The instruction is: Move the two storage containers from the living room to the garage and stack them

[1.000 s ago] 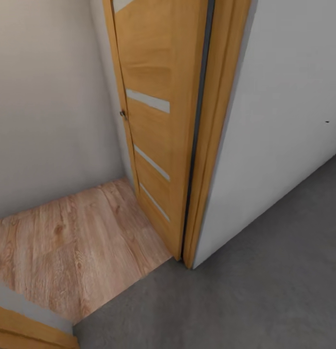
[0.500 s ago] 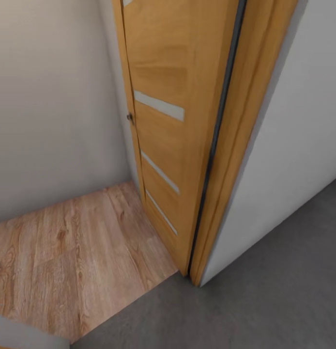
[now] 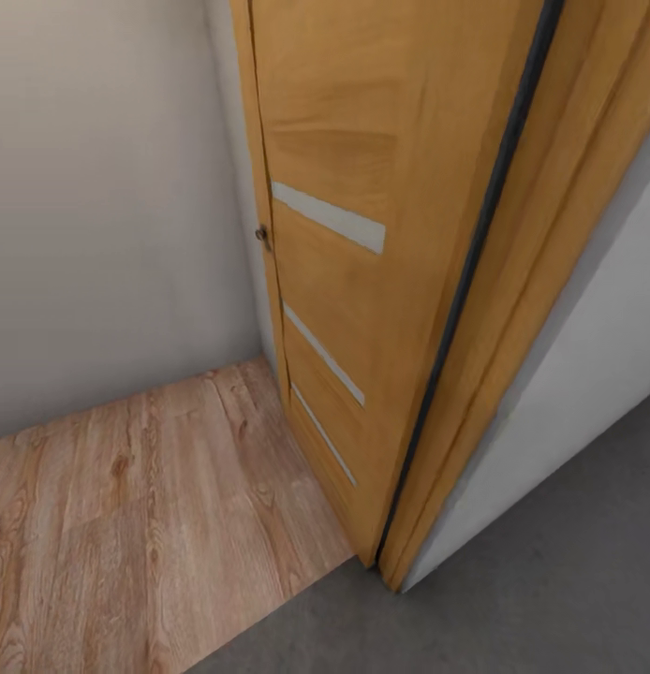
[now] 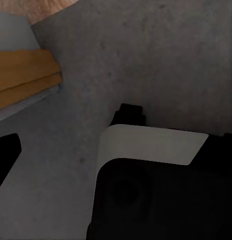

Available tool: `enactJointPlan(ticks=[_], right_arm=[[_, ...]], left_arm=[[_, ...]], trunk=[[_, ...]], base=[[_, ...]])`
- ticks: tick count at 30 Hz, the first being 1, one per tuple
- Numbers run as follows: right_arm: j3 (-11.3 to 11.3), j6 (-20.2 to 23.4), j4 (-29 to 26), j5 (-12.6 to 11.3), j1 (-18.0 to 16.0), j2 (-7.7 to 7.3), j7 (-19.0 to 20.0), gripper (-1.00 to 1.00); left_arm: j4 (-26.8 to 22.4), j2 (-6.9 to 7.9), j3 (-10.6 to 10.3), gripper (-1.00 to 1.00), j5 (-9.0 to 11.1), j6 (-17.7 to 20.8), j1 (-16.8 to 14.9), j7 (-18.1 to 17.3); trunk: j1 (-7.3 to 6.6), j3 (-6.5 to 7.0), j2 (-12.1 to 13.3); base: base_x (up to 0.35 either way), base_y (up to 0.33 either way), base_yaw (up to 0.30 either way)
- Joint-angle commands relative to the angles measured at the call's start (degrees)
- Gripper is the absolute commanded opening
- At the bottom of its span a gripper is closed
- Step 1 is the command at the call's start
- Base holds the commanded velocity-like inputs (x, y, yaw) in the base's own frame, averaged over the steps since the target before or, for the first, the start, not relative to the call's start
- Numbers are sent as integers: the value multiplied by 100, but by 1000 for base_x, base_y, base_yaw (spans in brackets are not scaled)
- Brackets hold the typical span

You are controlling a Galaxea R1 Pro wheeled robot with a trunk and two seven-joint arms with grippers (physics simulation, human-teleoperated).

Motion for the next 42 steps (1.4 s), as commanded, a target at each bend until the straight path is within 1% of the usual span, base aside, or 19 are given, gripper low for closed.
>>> enactJointPlan(ticks=[1,15,37,42], right_arm=[[48,-28,17,-51,-5,5,-6,100],[48,-35,13,-36,-5,5,-6,100],[48,-36,17,-30,-5,5,-6,100],[48,-43,14,-30,-5,5,-6,100]], left_arm=[[-3,-2,0,100,57,14,-3,16],[-3,-2,0,100,57,14,-3,23],[-3,-8,0,100,57,-2,-3,23],[-3,5,0,100,57,15,-3,16]], trunk=[[3,-4,-2],[3,-4,-2],[3,-4,-2],[3,-4,-2]], base=[[308,0,123],[291,0,250],[15,0,269],[205,0,78]])
